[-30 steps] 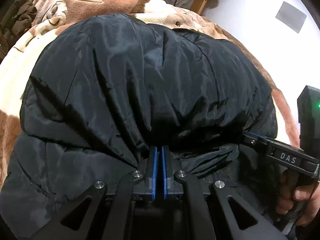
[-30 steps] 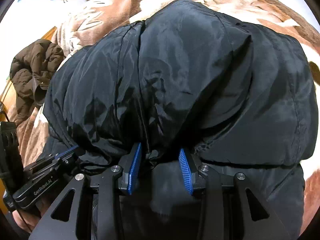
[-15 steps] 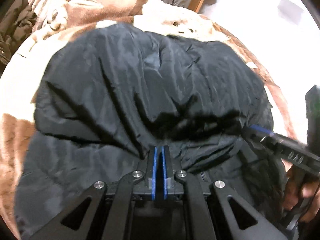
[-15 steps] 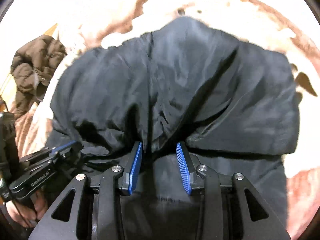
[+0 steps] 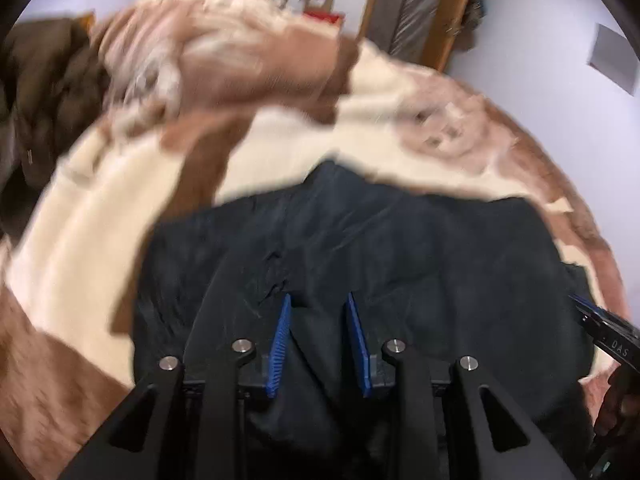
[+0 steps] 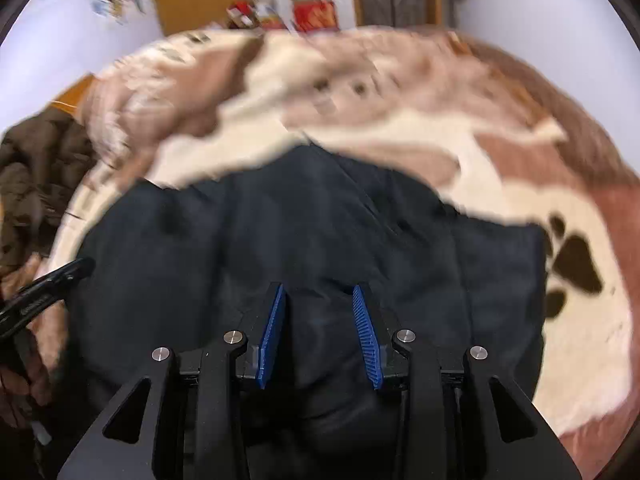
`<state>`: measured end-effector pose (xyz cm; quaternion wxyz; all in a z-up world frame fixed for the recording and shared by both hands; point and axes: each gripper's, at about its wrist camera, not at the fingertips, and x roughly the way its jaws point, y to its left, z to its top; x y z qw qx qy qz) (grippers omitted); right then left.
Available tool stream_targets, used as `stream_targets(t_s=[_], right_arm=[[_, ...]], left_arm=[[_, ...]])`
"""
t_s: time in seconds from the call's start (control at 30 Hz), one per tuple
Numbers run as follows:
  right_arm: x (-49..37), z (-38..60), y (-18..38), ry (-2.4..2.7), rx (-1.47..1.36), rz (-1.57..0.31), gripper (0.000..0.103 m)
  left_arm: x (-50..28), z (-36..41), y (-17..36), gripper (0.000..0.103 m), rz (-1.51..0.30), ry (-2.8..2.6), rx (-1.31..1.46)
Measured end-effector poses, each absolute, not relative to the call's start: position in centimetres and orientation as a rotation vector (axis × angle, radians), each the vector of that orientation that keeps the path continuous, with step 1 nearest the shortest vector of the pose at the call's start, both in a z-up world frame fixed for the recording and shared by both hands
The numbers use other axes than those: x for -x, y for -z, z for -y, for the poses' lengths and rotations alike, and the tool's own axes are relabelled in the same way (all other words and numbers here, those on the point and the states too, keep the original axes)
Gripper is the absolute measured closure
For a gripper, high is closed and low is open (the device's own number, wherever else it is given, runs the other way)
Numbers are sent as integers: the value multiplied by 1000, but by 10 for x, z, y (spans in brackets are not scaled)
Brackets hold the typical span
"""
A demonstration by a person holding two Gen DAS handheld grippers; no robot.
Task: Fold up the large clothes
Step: 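Lower the folded hem onto the jacket and open both tools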
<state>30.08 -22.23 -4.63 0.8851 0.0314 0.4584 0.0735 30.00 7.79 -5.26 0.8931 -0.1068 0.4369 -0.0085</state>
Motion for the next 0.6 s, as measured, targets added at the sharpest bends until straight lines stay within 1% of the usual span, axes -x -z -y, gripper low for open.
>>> stream_targets(t_s=[0.1,0.23,0.33,0.43,0.53,0.6], right_arm=[[-295,235,63,-165,-78,-947,67],[-294,233,63,-160,-69,-948,67],[-289,238,40,-160,-92,-948,67],[-288,235,10,-166,-71,-861,67],[-307,225,-4,-194,-88,-837,67],[-325,215,-5,-202,-67,-828,67]], left_arm=[[-284,-69,78,75,-883,16,161],[-283,-68,81,75,-881,13,161],[-278,-72,62,75,-899,32,184],[-275,-78,33,75,-831,52,192],[-297,-77,15,75,-790,53,184],[-318,-77,15,75,-798,52,196]])
